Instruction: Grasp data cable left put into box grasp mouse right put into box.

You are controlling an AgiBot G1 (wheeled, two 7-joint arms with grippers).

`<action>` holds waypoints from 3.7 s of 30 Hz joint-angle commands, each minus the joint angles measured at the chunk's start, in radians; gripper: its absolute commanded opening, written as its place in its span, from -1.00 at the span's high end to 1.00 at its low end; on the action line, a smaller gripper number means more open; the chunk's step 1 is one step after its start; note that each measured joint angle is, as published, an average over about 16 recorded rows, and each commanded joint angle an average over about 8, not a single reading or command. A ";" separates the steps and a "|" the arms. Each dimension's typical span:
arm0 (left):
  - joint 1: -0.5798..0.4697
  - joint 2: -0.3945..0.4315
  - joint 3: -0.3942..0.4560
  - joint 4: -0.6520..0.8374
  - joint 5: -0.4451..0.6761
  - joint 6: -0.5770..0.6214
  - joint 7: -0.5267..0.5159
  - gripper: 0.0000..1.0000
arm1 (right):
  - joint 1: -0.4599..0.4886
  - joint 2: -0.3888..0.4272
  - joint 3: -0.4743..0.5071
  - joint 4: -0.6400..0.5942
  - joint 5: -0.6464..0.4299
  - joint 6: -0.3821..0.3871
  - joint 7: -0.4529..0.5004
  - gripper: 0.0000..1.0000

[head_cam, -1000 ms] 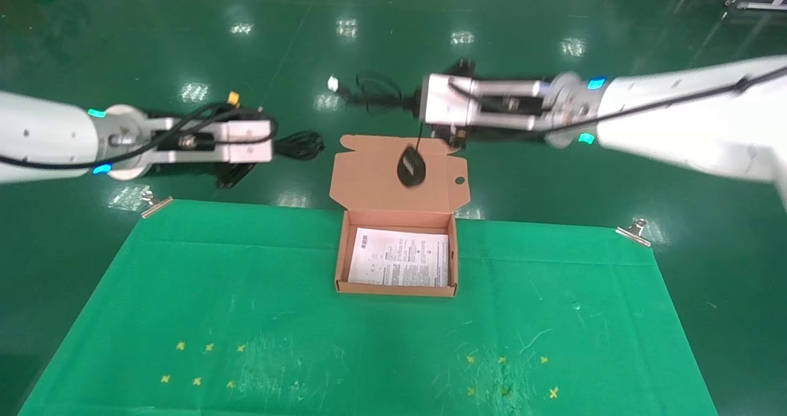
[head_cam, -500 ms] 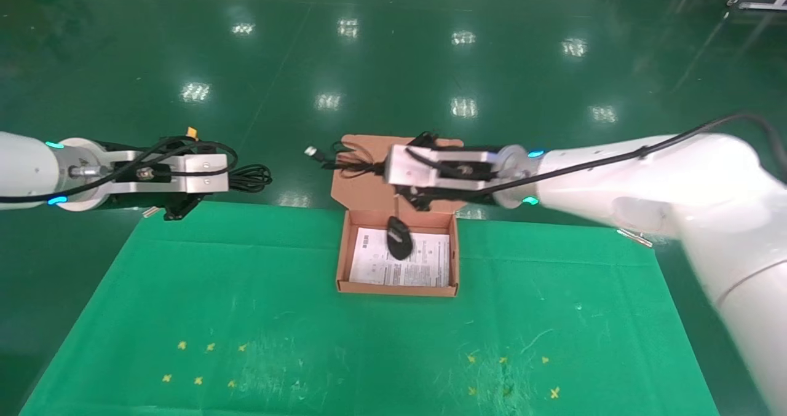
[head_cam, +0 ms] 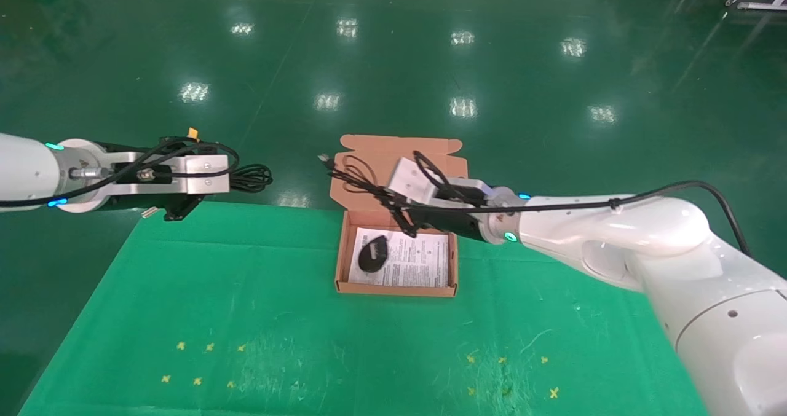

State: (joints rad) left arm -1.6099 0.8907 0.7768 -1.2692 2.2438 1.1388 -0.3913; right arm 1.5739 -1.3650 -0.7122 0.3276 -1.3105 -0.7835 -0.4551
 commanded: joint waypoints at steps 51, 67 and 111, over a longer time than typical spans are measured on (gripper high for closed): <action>0.192 0.470 0.159 0.470 -0.200 -0.580 0.478 1.00 | -0.081 0.531 -0.098 0.671 -0.068 0.077 0.404 -1.00; 0.171 0.480 0.257 0.537 -0.335 -0.625 0.537 -1.00 | -0.104 0.593 -0.128 0.814 -0.144 0.132 0.539 -1.00; 0.138 0.213 0.003 0.330 -0.581 -0.376 0.336 -1.00 | -0.068 0.626 0.027 0.824 -0.009 -0.128 0.478 -1.00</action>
State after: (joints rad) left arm -1.4722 1.1041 0.7801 -0.9393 1.6630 0.7624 -0.0556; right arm 1.5063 -0.7390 -0.6855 1.1521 -1.3198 -0.9114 0.0230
